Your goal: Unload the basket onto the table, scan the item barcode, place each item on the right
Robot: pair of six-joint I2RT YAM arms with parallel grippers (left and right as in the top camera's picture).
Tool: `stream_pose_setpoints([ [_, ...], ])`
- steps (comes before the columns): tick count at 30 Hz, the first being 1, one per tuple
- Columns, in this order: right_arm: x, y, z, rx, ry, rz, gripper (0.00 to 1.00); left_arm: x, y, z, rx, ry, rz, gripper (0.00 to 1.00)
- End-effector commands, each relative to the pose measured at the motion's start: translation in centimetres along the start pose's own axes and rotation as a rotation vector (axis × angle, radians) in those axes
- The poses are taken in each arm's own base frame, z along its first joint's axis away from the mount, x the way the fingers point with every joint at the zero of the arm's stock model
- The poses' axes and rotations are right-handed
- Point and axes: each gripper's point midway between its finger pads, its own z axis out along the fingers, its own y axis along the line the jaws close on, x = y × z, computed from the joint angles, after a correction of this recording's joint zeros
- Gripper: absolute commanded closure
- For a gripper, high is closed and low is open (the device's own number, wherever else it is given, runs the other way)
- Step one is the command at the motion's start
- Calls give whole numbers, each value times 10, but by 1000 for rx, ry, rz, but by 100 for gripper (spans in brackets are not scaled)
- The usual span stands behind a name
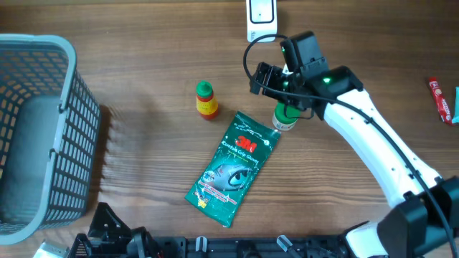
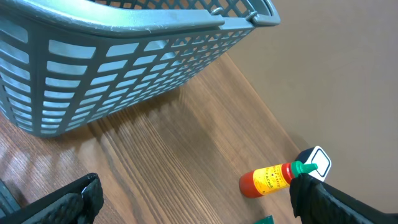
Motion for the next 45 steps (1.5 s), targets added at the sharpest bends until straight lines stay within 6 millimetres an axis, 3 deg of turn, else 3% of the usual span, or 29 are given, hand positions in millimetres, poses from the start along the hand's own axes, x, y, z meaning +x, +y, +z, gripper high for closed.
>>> stream_pose_setpoints([
  [1, 7, -17, 28, 84, 66, 26, 1, 0, -1, -1, 11, -4, -1, 0],
  [4, 13, -29, 44, 134, 102, 32, 2, 0, -1, -1, 11, -4, -1, 0],
  [5, 10, -41, 45, 198, 76, 49, 2, 0, -1, -1, 11, -4, -1, 0],
  [10, -16, -41, 8, 290, 15, 44, 0, 0, -1, -1, 11, -4, -1, 0],
  [11, -19, -53, 2, 357, -12, 52, 0, 0, -1, -1, 11, -4, -1, 0],
  [13, -7, -81, -2, 483, 4, 130, 1, 0, -1, -1, 11, -4, -1, 0],
  [21, 27, -94, 75, 475, 214, 86, 1, 0, -1, -1, 11, -4, -1, 0],
  [25, 42, -107, 86, 527, 282, 89, 1, 0, -1, -1, 11, -4, -1, 0],
  [28, 46, -114, 95, 531, 283, 93, 15, 0, -1, -1, 11, -4, -1, 0],
  [31, 54, -124, 107, 538, 290, 95, 22, 0, -1, -1, 11, -4, -1, 0],
  [35, 51, -109, 116, 455, 287, 110, 32, 0, -1, -1, 11, -4, -1, 0],
  [38, 53, -94, 117, 383, 318, 127, 33, 0, -1, -1, 11, -4, -1, 0],
  [41, 51, -80, 106, 334, 329, 132, 33, 0, -1, -1, 10, -4, -1, 0],
  [45, 52, -50, 69, 202, 353, 120, 33, 0, -1, -1, 11, -4, -1, 0],
])
